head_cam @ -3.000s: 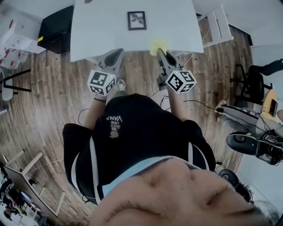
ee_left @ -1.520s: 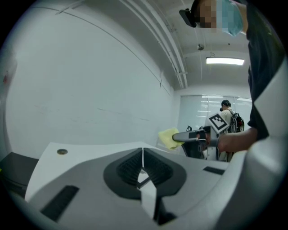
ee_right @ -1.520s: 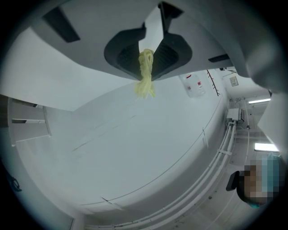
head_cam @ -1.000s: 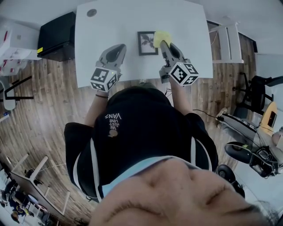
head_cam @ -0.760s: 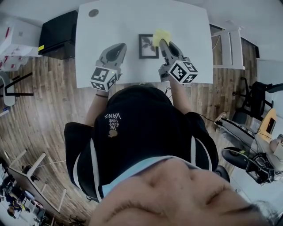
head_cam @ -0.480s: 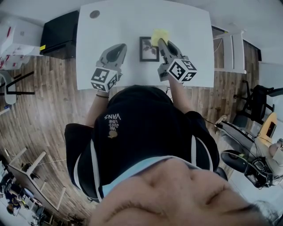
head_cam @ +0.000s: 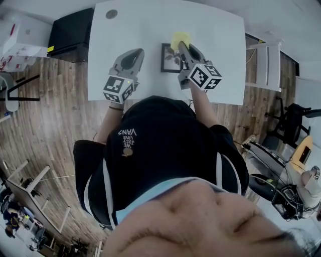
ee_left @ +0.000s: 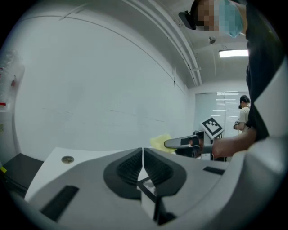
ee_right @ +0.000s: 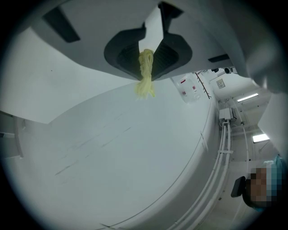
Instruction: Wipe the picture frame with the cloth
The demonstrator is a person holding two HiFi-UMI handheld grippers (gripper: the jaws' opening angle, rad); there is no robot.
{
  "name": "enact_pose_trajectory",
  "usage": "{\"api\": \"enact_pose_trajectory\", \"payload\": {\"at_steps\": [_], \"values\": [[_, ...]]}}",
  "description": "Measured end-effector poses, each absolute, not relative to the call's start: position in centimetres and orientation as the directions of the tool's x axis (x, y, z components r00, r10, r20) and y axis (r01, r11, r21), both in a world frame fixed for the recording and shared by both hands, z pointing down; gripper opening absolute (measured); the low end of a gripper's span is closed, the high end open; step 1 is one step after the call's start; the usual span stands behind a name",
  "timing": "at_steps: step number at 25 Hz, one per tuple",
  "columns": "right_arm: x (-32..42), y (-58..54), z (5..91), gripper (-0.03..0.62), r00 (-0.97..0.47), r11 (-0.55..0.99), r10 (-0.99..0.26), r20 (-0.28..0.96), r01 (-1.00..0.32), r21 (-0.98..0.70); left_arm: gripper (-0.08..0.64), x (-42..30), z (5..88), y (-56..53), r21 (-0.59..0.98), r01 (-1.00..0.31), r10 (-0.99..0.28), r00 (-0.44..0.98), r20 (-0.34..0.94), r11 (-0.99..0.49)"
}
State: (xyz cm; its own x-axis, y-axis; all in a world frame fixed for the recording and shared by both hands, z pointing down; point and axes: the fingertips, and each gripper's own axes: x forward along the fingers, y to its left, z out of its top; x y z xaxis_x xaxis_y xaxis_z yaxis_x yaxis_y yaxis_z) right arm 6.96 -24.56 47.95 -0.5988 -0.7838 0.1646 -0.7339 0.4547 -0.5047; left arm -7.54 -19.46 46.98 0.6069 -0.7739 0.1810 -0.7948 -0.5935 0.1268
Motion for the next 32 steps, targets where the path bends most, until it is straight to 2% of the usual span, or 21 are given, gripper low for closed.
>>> {"api": "enact_pose_trajectory", "payload": {"at_steps": [11,32], "values": [[6.2,-26.8,51.8,0.046,-0.614,0.423,-0.754,0.235,-0.727,-0.542,0.018,-7.6,47.8,-20.3,0.138,-0.810,-0.782,0.587,0.209,-0.571],[4.6,-27.8,61.6,0.046,-0.623,0.340,-0.632,0.461,-0.758,-0.557,0.018,-7.8,49.6,-20.4,0.162,-0.835,-0.793,0.550,0.262,-0.525]]}}
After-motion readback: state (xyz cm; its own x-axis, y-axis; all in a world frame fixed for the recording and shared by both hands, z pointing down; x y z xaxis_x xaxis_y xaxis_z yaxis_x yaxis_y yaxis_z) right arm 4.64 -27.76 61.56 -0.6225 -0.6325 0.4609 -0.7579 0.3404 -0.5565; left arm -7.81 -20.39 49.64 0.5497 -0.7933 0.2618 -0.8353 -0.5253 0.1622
